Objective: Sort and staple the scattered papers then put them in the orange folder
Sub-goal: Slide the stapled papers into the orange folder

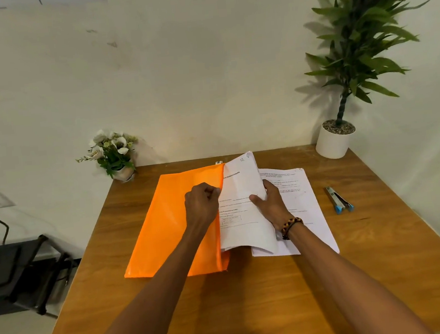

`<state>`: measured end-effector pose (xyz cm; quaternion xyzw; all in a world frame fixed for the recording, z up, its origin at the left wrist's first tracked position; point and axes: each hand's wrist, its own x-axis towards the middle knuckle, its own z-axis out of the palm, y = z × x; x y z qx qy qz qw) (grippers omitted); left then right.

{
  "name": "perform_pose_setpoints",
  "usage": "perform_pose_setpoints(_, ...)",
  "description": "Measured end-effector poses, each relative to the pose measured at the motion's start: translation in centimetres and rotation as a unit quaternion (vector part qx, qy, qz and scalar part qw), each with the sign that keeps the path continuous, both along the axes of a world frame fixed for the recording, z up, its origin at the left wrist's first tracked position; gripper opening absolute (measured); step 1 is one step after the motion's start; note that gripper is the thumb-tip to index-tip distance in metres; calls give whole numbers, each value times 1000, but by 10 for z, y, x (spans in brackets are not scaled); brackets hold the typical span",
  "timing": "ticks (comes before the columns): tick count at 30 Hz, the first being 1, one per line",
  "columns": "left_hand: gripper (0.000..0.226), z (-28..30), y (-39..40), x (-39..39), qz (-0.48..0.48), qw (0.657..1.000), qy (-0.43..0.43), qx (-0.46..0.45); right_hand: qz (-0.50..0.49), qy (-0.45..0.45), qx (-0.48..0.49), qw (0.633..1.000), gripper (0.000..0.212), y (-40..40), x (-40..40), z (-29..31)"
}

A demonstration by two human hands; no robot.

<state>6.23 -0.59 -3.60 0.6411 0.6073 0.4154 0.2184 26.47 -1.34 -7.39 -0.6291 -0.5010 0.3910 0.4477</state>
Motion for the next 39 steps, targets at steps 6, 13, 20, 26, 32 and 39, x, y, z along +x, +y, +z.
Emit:
perform_pose_setpoints(6,25,-11,-2,7,-23,1000,2,5,-3,-14,-7,1000,41,0,-4,-8)
perform_pose_setpoints(13,35,-37,23,-101,126,990,56,-24,9,20,-1,1000,37,-2,-2,-6)
perform_pose_setpoints(20,41,-74,13,-157,92,985,124,-75,2,54,-1,999,33,3,-9,2)
perform_pose_setpoints(26,36,-72,10,-152,70,995,52,-49,19,-29,25,999,43,6,-34,4)
perform_pose_setpoints(32,36,-71,5,-150,75,996,32,-40,258,118,-138,949,46,4,-34,10)
perform_pose_setpoints(39,38,-66,0,-151,65,997,-14,-37,244,203,-188,930,38,3,-45,20)
